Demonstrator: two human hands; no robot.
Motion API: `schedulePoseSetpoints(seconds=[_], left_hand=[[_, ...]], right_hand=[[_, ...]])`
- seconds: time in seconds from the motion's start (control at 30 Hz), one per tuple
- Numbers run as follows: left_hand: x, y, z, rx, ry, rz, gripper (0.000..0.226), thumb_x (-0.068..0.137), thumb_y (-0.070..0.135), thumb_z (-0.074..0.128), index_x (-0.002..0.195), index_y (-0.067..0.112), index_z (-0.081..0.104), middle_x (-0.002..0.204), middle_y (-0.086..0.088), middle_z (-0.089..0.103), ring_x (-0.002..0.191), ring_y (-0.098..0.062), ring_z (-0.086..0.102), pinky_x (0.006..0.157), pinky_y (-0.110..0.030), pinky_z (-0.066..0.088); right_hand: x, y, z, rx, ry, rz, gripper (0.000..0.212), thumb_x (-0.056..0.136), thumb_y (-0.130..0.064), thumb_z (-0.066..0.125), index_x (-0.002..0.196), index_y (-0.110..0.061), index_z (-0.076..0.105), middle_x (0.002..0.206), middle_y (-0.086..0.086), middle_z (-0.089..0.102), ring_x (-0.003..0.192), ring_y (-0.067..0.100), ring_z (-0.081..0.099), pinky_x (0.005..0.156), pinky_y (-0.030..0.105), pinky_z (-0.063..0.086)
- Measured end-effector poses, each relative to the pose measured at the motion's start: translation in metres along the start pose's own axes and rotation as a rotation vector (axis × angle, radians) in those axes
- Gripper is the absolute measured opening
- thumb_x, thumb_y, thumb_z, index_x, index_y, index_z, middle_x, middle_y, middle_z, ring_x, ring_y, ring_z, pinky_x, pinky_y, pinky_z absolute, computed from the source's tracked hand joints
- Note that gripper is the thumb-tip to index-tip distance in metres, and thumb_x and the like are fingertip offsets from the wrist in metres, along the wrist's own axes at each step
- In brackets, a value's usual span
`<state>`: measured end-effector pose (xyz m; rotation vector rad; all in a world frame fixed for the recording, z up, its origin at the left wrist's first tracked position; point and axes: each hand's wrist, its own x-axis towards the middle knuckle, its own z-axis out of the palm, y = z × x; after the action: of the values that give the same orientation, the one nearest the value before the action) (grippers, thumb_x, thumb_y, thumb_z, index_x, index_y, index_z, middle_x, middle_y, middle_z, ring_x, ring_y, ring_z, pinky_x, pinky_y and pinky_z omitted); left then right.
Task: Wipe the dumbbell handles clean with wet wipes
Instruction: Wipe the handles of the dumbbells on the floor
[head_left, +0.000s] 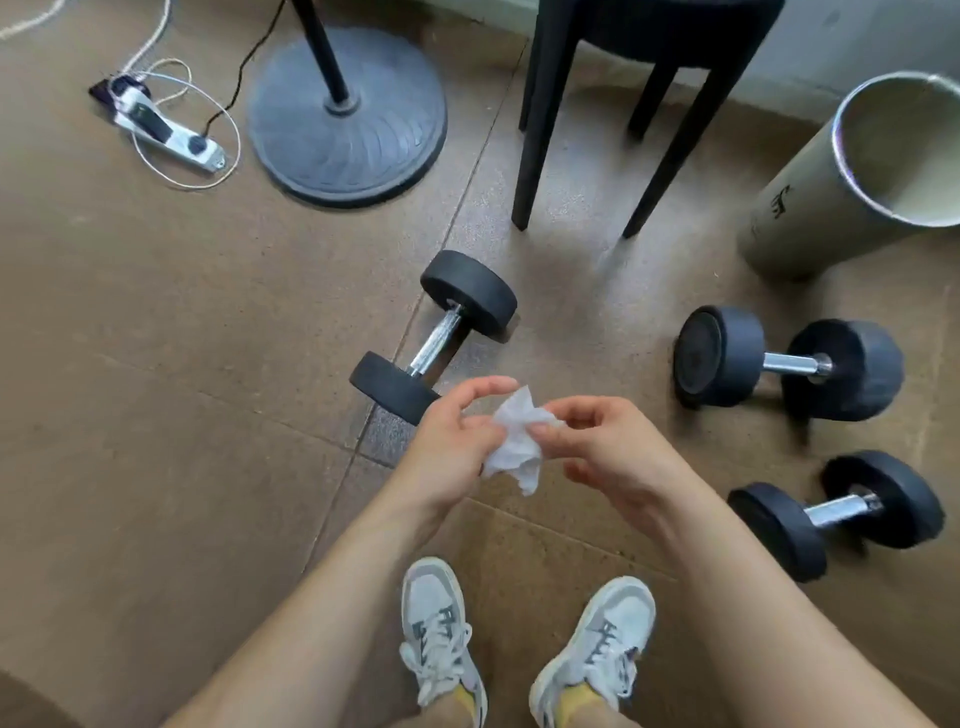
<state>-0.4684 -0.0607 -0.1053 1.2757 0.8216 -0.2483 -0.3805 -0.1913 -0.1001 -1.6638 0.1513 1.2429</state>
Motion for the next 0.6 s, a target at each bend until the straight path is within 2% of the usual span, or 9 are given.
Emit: schedulePoseSetpoints(seconds=[0.07, 0.13, 0.2, 0.27, 0.33, 0.4, 0.47, 0.53, 0.6], left_hand=[[0.041, -0.030, -0.018, 0.126, 0.017, 0.044, 0.034, 0.088, -0.003, 0.054, 0.106, 0.024, 0.063, 0.061, 0.007, 0.063, 0.060, -0.010, 0.059, 0.062, -0.027, 0.050], [0.086, -0.059, -0.043, 0.368, 0.020, 0.151, 0.023, 0.086, 0.016, 0.068, 0.102, 0.032, 0.065, 0.084, 0.009, 0.066, 0.086, -0.012, 0.062, 0.087, -0.038, 0.053], [0.129, -0.085, -0.075, 1.004, -0.034, 0.208, 0.044, 0.078, 0.040, 0.075, 0.117, 0.041, 0.057, 0.131, 0.007, 0.052, 0.128, -0.018, 0.042, 0.108, -0.040, 0.037], [0.160, -0.108, -0.103, 1.547, -0.124, 0.169, 0.072, 0.075, 0.044, 0.074, 0.137, 0.045, 0.037, 0.156, 0.000, 0.021, 0.143, -0.029, 0.013, 0.116, -0.047, 0.021], [0.180, -0.128, -0.117, 1.865, -0.152, 0.219, 0.074, 0.081, 0.029, 0.066, 0.141, 0.045, 0.025, 0.155, -0.007, 0.019, 0.143, -0.035, 0.013, 0.116, -0.051, 0.018], [0.194, -0.142, -0.121, 2.028, -0.113, 0.348, 0.069, 0.083, 0.023, 0.061, 0.139, 0.040, 0.026, 0.140, -0.006, 0.039, 0.132, -0.034, 0.032, 0.110, -0.050, 0.025], [0.206, -0.140, -0.121, 2.120, -0.115, 0.452, 0.059, 0.083, 0.026, 0.060, 0.134, 0.036, 0.033, 0.123, -0.002, 0.052, 0.116, -0.030, 0.050, 0.099, -0.043, 0.036], [0.210, -0.134, -0.118, 2.171, -0.165, 0.484, 0.050, 0.080, 0.027, 0.061, 0.125, 0.033, 0.040, 0.110, 0.000, 0.059, 0.102, -0.029, 0.059, 0.082, -0.038, 0.046], [0.208, -0.132, -0.110, 2.217, -0.191, 0.468, 0.049, 0.077, 0.025, 0.064, 0.121, 0.031, 0.043, 0.105, 0.000, 0.062, 0.095, -0.031, 0.062, 0.069, -0.036, 0.045]], right_hand=[[0.042, 0.021, 0.002, 0.020, 0.060, -0.024, 0.015, 0.084, -0.001, 0.065, 0.078, -0.014, 0.060, 0.075, 0.006, 0.059, 0.068, 0.017, 0.050, 0.053, 0.024, 0.034], [0.084, 0.042, 0.003, 0.141, 0.112, -0.031, 0.024, 0.086, 0.003, 0.059, 0.074, -0.016, 0.051, 0.073, 0.006, 0.056, 0.060, 0.016, 0.053, 0.052, 0.024, 0.040], [0.123, 0.061, 0.007, 0.251, 0.145, -0.060, 0.028, 0.088, 0.007, 0.052, 0.074, -0.016, 0.046, 0.078, 0.007, 0.055, 0.057, 0.015, 0.056, 0.054, 0.026, 0.050], [0.163, 0.078, 0.012, 0.269, 0.166, -0.127, 0.028, 0.087, 0.010, 0.051, 0.075, -0.015, 0.047, 0.089, 0.010, 0.053, 0.065, 0.018, 0.060, 0.057, 0.025, 0.055], [0.196, 0.090, 0.015, 0.281, 0.155, -0.180, 0.026, 0.087, 0.011, 0.054, 0.076, -0.013, 0.052, 0.097, 0.011, 0.055, 0.076, 0.021, 0.064, 0.063, 0.025, 0.057], [0.224, 0.101, 0.018, 0.341, 0.114, -0.217, 0.019, 0.087, 0.008, 0.058, 0.081, -0.010, 0.057, 0.101, 0.014, 0.059, 0.085, 0.022, 0.065, 0.071, 0.024, 0.057], [0.244, 0.108, 0.018, 0.385, 0.065, -0.252, 0.013, 0.089, 0.007, 0.059, 0.090, -0.006, 0.062, 0.106, 0.017, 0.061, 0.093, 0.025, 0.065, 0.080, 0.027, 0.057], [0.255, 0.114, 0.019, 0.365, 0.009, -0.280, 0.018, 0.090, 0.010, 0.055, 0.097, -0.004, 0.065, 0.105, 0.018, 0.064, 0.096, 0.027, 0.066, 0.087, 0.030, 0.056], [0.259, 0.116, 0.018, 0.314, -0.028, -0.327, 0.024, 0.090, 0.012, 0.052, 0.096, -0.006, 0.067, 0.103, 0.016, 0.066, 0.094, 0.025, 0.067, 0.088, 0.030, 0.055]])
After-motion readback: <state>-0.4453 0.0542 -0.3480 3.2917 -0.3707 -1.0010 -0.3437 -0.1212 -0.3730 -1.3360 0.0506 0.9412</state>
